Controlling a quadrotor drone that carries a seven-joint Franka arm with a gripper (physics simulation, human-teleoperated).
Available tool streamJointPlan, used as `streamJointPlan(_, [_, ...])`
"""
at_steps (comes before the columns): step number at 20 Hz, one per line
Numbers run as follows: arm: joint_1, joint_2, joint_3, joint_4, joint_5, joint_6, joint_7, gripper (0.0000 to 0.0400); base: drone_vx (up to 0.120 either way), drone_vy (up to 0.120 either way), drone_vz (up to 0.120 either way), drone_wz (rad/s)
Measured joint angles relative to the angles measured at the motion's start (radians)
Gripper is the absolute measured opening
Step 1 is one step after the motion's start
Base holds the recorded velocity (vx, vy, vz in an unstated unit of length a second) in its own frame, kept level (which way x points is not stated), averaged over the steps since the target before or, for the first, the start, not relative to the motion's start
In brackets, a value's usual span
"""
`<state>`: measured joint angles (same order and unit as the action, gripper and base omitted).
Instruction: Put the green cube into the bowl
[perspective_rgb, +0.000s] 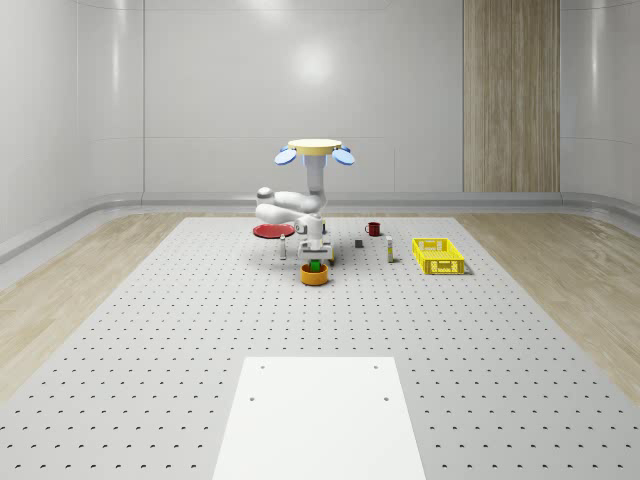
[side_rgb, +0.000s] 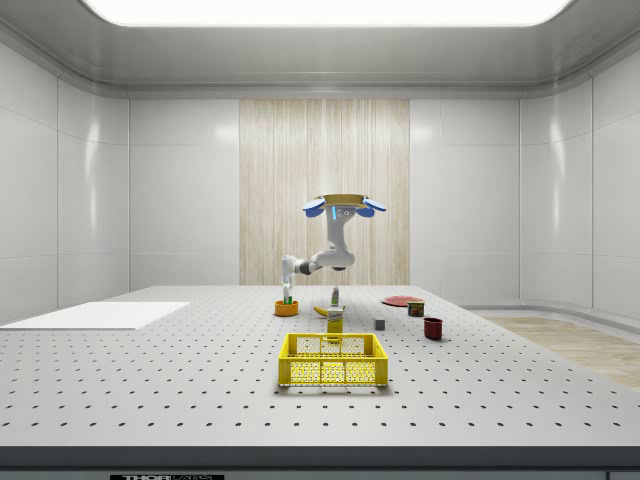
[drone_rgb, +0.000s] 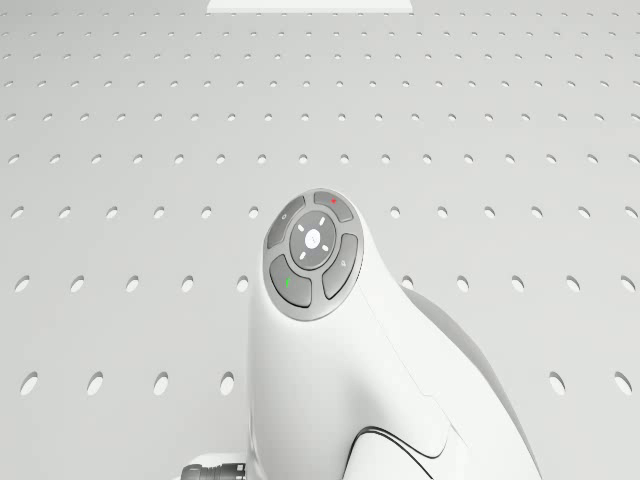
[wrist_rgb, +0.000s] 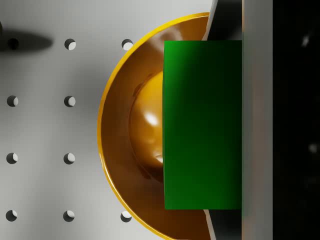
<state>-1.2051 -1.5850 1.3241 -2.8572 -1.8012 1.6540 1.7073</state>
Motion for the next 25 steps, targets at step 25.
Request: streamJointPlan(25, [0.004, 0.024, -0.018, 0.002, -0.024, -0.018, 0.002, 0.0398, 0.000, 0.000, 0.000, 0.000])
